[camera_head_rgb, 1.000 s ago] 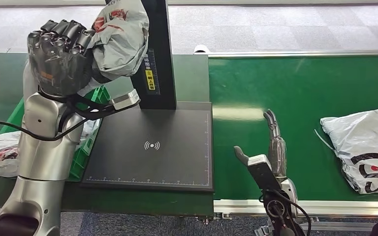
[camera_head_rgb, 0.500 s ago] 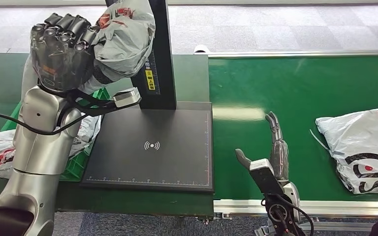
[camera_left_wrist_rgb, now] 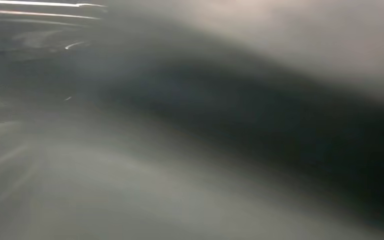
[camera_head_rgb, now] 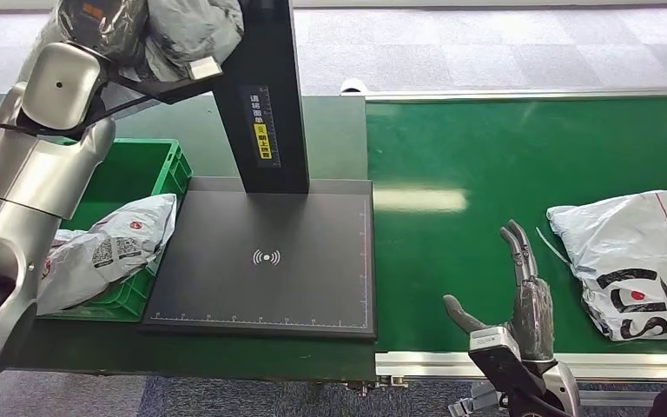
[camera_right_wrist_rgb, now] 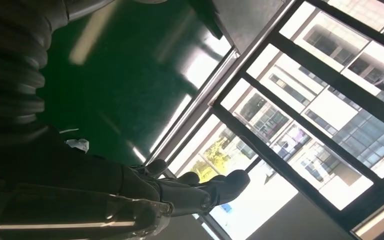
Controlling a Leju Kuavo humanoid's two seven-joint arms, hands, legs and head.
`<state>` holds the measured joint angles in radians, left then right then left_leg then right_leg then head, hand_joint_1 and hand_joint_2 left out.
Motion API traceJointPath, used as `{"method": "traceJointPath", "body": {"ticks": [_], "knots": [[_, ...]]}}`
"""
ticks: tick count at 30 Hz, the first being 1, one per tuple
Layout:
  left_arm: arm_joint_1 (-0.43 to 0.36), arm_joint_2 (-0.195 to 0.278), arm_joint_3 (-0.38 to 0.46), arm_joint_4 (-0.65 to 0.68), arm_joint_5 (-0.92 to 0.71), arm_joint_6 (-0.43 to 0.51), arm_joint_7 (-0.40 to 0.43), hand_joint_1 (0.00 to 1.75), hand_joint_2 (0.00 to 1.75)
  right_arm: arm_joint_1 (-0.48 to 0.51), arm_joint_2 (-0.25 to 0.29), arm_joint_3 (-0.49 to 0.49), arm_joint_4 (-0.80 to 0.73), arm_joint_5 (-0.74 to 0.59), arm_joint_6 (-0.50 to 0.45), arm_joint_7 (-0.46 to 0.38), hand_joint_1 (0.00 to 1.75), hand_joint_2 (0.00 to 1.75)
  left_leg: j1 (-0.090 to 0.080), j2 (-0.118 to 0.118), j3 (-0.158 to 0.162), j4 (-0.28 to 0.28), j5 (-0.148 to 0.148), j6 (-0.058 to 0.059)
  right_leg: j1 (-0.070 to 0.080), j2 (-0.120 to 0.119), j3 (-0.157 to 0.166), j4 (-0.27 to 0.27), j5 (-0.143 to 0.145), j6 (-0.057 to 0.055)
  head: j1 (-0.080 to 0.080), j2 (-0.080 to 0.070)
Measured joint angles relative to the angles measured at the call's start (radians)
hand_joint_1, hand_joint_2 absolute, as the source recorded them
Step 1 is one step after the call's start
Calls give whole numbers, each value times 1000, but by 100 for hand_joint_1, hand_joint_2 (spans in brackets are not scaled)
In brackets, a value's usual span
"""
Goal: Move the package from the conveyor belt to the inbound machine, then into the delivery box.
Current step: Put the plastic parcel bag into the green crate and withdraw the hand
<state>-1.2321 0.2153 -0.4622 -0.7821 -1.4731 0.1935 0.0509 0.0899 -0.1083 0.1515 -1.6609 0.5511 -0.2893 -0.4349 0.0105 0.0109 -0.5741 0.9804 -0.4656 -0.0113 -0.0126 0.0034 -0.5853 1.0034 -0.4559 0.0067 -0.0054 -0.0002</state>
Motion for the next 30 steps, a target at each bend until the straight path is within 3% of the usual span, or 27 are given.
{"method": "traceJointPath", "body": {"ticks": [2, 4, 10, 19, 30], "knots": [[-15, -25, 20, 128, 45, -192, 102, 175, 175, -10, 3, -2, -8, 11, 40, 3, 0, 175, 0, 0, 2, 0, 0, 0, 0, 0, 2, 0, 0, 0, 0, 0], [-7, -45, 42, 232, 74, -285, 165, 175, 175, -24, 7, -2, -8, 19, 53, 0, 0, 175, 1, -1, 1, 0, 2, -1, 1, -1, 2, 0, 1, -1, 0, 0], [-11, -79, 95, 378, 102, -281, 217, 175, 175, -59, 13, -2, -3, 20, 59, -5, 0, 175, 2, -6, -4, 0, 5, -1, 2, -4, -1, 0, 2, -1, 0, 0], [-24, -96, 116, 439, 103, -287, 226, 175, 175, -67, 16, -2, -1, 18, 60, -5, 0, 175, 2, -5, -6, 0, 5, -1, 2, -4, -3, 0, 2, -1, 0, 0], [-25, -76, 124, 483, 37, -460, 422, 175, 175, -102, 21, -1, 20, 16, 72, 3, 0, 175, 2, -6, -6, 0, 5, -1, 2, -4, -3, 0, 2, -1, 0, 0]]}}
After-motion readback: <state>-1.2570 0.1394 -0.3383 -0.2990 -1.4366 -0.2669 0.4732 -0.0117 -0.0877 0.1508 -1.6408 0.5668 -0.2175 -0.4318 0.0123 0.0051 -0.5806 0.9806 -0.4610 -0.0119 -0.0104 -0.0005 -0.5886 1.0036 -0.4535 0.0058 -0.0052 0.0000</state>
